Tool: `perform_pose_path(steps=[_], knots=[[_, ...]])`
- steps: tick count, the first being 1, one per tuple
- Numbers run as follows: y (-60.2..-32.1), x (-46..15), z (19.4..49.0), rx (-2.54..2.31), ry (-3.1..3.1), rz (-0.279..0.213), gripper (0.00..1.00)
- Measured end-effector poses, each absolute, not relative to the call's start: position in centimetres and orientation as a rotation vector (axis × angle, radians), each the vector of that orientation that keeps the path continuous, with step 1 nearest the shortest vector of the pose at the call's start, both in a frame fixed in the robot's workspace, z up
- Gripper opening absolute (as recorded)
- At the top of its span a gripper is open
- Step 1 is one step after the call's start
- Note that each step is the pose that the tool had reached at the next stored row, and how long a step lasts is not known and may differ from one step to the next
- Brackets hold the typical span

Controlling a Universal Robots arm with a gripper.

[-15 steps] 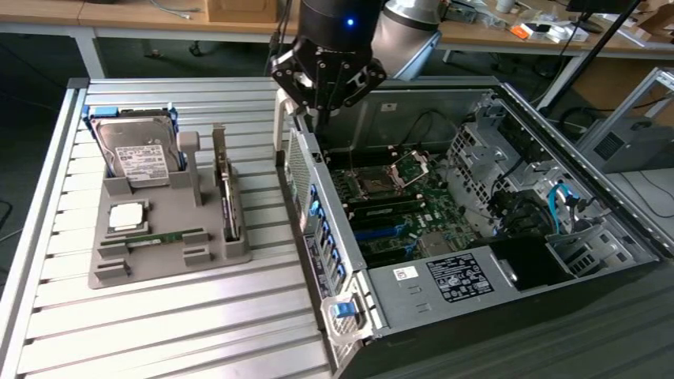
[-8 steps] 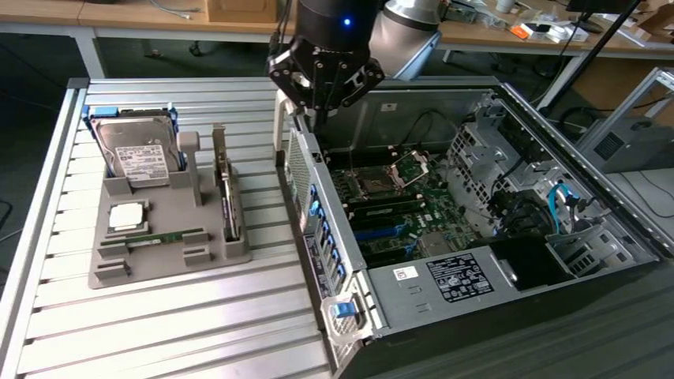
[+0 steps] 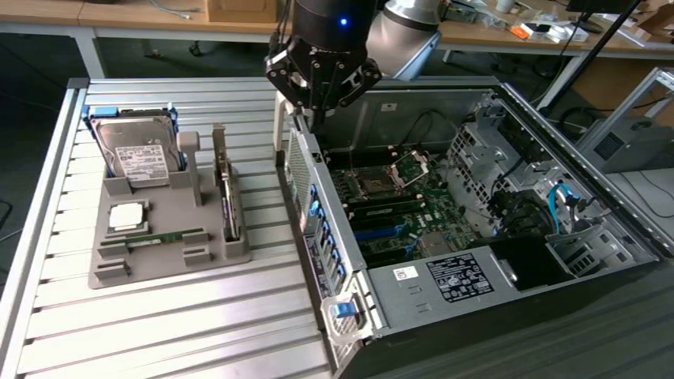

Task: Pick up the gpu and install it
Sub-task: 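Reach for the gpu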

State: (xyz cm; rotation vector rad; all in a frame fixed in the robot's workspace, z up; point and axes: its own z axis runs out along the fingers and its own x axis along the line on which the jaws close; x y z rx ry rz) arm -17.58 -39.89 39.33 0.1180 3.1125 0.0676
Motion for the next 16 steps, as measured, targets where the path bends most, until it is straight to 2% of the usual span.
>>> perform_pose_path(steps=[16], knots=[[-39.9, -18.7, 39.3, 0.118, 3.112, 0.068, 0.11]])
